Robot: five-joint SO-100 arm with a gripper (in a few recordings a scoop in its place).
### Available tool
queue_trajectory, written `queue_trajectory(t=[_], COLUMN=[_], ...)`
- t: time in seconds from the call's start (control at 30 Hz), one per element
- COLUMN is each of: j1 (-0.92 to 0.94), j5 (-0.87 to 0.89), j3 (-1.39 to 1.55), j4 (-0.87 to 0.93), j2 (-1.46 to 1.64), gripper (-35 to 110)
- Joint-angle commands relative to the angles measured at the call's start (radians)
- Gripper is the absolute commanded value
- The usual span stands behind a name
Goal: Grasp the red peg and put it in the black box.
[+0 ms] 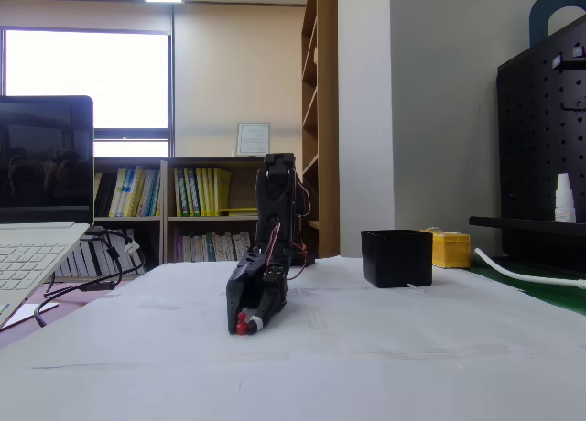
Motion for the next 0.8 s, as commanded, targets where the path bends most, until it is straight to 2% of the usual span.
queue_trajectory(t=[0.0,0.2,0.53,0.77], j1=[-0.031,-0.101,-0.224,-0.334], j5=[0.008,0.044,0.115,0.189], j3=[0.094,0.38,0.755,1.146], j4=[0.192,0.586,1.111,1.669], j2=[-0.279,-0.451,-0.63,-0.65], gripper=[0,0,0,0])
